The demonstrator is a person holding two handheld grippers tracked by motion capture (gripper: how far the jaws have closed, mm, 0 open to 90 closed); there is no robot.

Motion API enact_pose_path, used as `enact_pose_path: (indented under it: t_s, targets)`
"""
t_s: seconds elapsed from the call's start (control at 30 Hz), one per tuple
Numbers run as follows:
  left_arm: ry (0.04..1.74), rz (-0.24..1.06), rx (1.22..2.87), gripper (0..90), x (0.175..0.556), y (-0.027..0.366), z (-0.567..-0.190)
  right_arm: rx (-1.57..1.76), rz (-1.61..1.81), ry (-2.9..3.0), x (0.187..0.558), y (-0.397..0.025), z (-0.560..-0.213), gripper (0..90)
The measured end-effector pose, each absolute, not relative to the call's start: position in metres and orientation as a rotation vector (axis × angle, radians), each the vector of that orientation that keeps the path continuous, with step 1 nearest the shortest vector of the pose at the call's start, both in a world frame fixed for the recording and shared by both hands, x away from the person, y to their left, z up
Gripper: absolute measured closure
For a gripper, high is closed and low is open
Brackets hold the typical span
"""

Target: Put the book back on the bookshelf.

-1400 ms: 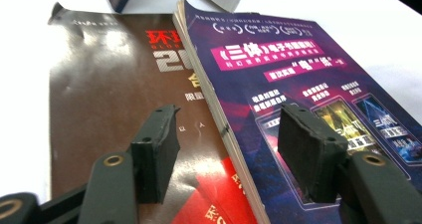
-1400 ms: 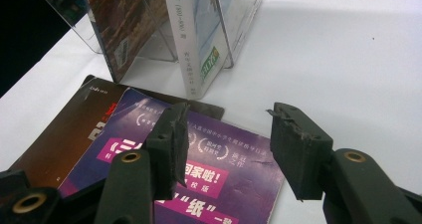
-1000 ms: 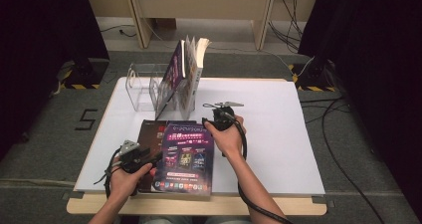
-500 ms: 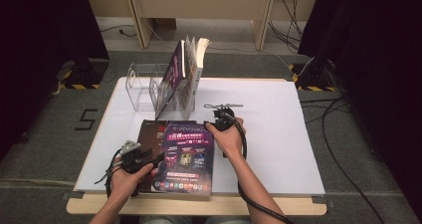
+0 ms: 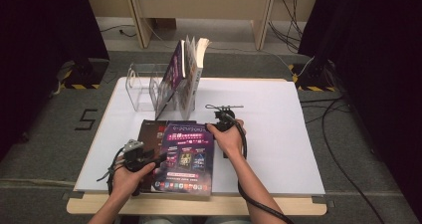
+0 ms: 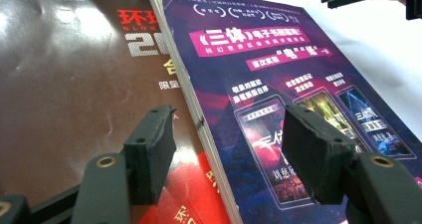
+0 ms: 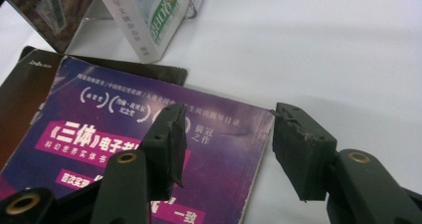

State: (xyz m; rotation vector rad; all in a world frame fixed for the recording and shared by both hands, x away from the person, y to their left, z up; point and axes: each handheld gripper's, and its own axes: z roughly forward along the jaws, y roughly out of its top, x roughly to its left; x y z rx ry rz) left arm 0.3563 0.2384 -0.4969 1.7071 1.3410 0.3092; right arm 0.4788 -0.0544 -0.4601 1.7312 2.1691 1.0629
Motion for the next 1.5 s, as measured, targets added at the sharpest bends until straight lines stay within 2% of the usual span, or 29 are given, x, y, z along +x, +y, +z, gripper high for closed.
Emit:
enact_pose_path:
  t_s: [1.2, 1.3, 1.5]
  targets:
    - [1.329, 0.220, 1.747, 37.8, 0.364, 0.230, -0.498, 1.805, 1.054, 2.196, 0.485, -0.052, -0.480, 45.7]
    - [1.334, 0.219, 1.752, 38.4, 0.364, 0.229, -0.497, 1.794, 1.032, 2.194, 0.484, -0.051, -0.480, 50.7]
    - [1.337, 0.231, 1.765, 42.4, 0.364, 0.230, -0.496, 1.783, 1.031, 2.201, 0.484, -0.052, -0.480, 51.9]
